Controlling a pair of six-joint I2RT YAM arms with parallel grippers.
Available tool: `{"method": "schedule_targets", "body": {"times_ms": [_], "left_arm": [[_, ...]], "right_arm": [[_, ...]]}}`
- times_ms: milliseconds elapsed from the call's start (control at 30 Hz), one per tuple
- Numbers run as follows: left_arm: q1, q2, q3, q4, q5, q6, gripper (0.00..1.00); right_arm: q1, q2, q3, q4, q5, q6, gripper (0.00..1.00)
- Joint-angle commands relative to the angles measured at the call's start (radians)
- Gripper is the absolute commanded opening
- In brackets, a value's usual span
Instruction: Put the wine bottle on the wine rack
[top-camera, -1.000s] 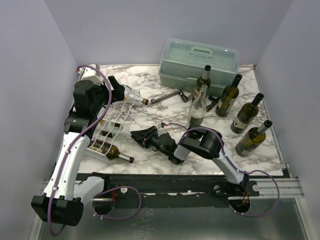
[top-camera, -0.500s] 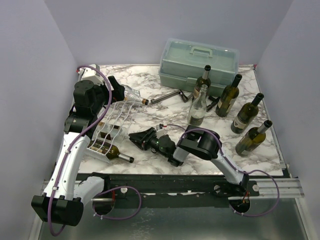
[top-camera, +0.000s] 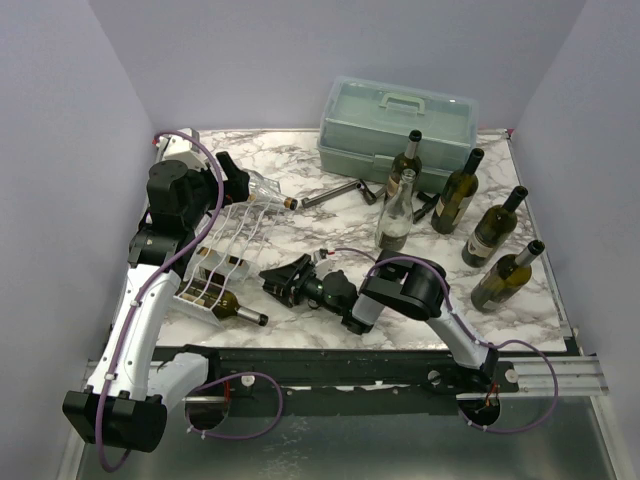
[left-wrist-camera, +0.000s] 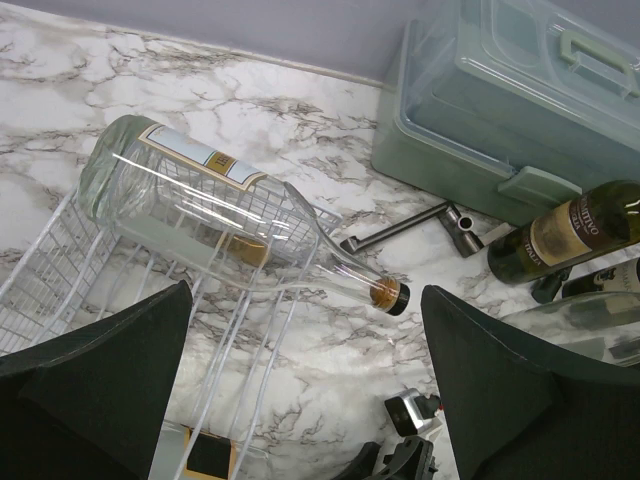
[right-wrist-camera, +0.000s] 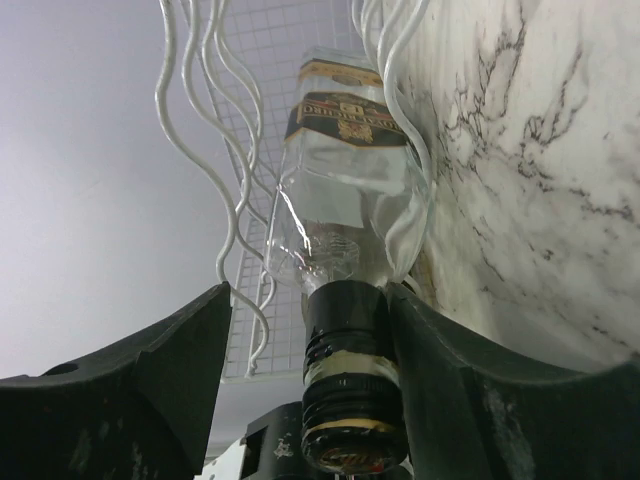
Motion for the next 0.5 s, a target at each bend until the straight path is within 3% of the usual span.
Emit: {"method": "schedule_targets", "body": {"times_ms": [0,200,467], "left_arm": [[0.009,-0.002,-0.013,0.022,-0.008,0.008,0.98],[0.009,0.0,-0.013,0.022,-0.004,0.007,0.98],[0.009,0.001,-0.014,0.023,-0.002,0.008,0.99]], "right_arm": [[0.005,-0.066,-0.005,-0.201,-0.079,-0.024,0.69],[0.005,-0.164,0.073,-0.634,-0.108,-0.175,0.73],[0.005,-0.227,0.043,-0.736,-0.072,-0.242,0.77]]}}
